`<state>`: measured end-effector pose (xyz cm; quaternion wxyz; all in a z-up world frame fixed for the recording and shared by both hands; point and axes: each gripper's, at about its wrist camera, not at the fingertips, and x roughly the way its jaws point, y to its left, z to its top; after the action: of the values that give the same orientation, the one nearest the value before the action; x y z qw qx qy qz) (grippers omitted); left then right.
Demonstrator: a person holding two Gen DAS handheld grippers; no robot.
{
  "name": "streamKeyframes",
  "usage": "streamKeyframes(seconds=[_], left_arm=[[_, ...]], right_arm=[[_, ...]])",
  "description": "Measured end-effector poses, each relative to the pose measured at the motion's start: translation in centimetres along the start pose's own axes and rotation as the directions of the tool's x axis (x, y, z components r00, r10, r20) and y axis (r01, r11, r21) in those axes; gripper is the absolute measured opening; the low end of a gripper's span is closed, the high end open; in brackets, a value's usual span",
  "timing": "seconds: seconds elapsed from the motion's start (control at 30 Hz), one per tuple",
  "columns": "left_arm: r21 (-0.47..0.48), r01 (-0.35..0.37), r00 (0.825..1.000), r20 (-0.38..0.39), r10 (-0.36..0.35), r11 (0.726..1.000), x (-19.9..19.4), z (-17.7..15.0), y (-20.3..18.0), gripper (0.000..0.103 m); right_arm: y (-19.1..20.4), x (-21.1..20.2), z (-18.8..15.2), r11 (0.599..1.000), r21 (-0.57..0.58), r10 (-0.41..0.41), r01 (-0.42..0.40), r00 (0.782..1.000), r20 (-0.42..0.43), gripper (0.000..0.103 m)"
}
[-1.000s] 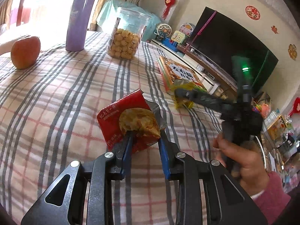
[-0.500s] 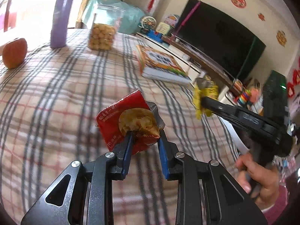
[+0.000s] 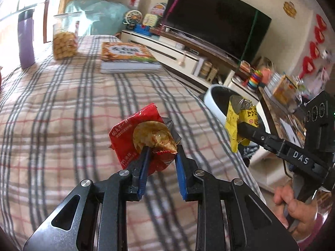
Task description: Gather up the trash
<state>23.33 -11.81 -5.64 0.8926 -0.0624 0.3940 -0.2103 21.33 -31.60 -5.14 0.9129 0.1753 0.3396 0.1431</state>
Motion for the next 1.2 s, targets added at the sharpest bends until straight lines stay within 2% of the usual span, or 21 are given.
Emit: streamKeyframes(seconds=[0.23,0.37,0.73,0.8,0.87,0.9,0.97,1.1,1.2], left_arm=[[0.047,0.008,1.000,-0.008,-0.008,0.999,0.1,-0.3,-2.7,0.020],[0.069,0.011,1.000,-0.010,-0.010,0.998,0.1,-0.1,-3.6,0.015],[0.096,-0.022,1.000,-0.006,0.023,0.995,-0.1,-0.8,-3.8,0.014],[0.095,-0.046,0.999,-0.012,0.047,0.994,0.0,-1.1,-3.2,0.016],[0.083,-0.066,0.997,-0.024,0.068,0.994,0.3,-1.4,-2.6,0.023],[0.077,-0.079,0.996,-0.030,0.081,0.994,0.5,-1.5,-2.3,0.028],[0.058,-0.110,0.993,-0.043,0.112,0.992,1.0,-1.7,-1.5,0.048],[0.043,-0.116,0.992,-0.043,0.118,0.992,1.1,-2.1,-0.8,0.048],[0.060,-0.105,0.994,-0.019,0.106,0.993,0.1,-2.3,-0.8,0.056]], right_arm=[[-1.4,-2.0,-0.4,1.000,0.022,-0.005,0.005,1.000,0.018,0.018],[-2.0,-2.9,-0.7,0.999,0.032,-0.002,0.001,1.000,0.030,0.018],[-2.9,-3.8,-1.2,0.999,0.045,0.003,-0.005,0.999,0.038,0.018],[-2.8,-3.7,-1.4,0.999,0.045,0.010,-0.011,0.999,0.034,0.018],[-2.8,-3.7,-1.4,0.999,0.046,0.015,-0.016,0.999,0.030,0.018],[-2.8,-3.7,-1.5,0.999,0.047,0.018,-0.019,0.999,0.027,0.018],[-2.8,-3.6,-1.7,0.998,0.052,0.024,-0.025,0.999,0.022,0.018],[-2.7,-3.6,-1.9,0.998,0.053,0.028,-0.029,0.999,0.016,0.018],[-2.6,-3.6,-1.9,0.998,0.049,0.029,-0.030,0.999,0.014,0.018]])
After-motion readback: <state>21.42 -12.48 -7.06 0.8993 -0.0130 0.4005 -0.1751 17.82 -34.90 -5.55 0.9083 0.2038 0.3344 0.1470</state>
